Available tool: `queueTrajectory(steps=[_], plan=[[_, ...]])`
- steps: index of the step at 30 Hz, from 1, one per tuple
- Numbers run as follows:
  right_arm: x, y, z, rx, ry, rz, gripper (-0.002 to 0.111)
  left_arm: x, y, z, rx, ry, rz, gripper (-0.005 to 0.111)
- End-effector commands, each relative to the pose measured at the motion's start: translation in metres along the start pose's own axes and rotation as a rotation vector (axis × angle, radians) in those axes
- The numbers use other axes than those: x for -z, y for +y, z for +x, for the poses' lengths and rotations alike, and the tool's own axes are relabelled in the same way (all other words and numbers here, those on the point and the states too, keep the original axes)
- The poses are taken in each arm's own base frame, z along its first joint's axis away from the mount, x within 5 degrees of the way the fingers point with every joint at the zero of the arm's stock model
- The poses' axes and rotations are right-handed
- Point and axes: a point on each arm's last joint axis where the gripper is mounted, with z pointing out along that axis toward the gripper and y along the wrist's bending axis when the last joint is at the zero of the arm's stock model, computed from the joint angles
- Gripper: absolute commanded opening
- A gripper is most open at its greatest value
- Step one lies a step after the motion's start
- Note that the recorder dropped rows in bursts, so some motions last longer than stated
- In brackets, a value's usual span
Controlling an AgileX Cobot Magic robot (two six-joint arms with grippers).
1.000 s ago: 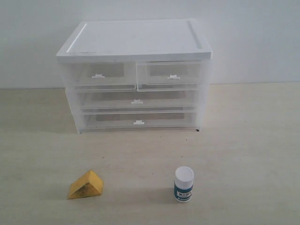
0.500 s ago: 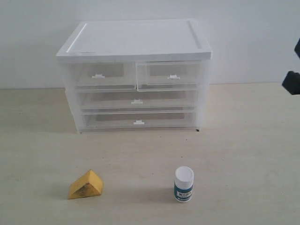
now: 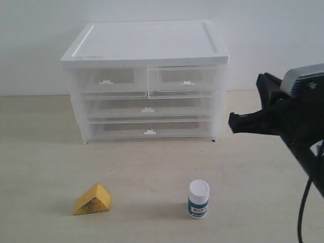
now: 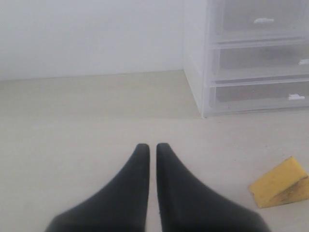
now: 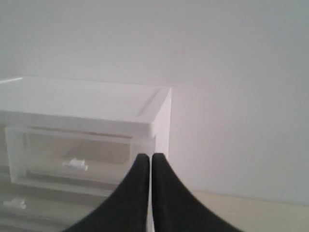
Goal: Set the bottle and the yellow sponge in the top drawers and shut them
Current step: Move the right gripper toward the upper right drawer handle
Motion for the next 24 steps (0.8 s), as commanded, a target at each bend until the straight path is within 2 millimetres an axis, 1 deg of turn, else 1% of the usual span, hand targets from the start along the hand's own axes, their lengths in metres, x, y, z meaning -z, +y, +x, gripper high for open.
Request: queueTrajectory(steps=[1, 4, 5, 11, 16, 22, 24], plan=[[-0.010, 0.013, 0.018, -0.038, 0.043, -0.015, 0.000, 0.000, 0.000, 0.001, 0.010, -0.003, -0.001, 0.004], [-0.021, 0.021, 0.027, -0.049, 0.063, -0.029, 0.000, 0.000, 0.000, 0.001, 0.010, 0.001, -0.001, 0.004], [-0.030, 0.025, 0.031, -0.059, 0.065, -0.033, 0.000, 0.000, 0.000, 0.001, 0.010, 0.001, -0.001, 0.004], [-0.051, 0.038, 0.034, -0.081, 0.040, -0.057, 0.000, 0.000, 0.000, 0.001, 0.010, 0.001, -0.001, 0.004], [-0.073, 0.050, 0.042, -0.109, 0.058, -0.078, 0.000, 0.000, 0.000, 0.001, 0.010, 0.001, -0.001, 0.004], [-0.087, 0.065, 0.054, -0.088, 0.066, -0.152, 0.000, 0.000, 0.000, 0.001, 0.010, 0.001, -0.001, 0.004], [-0.091, 0.070, 0.058, -0.084, 0.087, -0.174, 0.003, 0.000, 0.000, 0.001, 0.010, 0.001, -0.001, 0.004]])
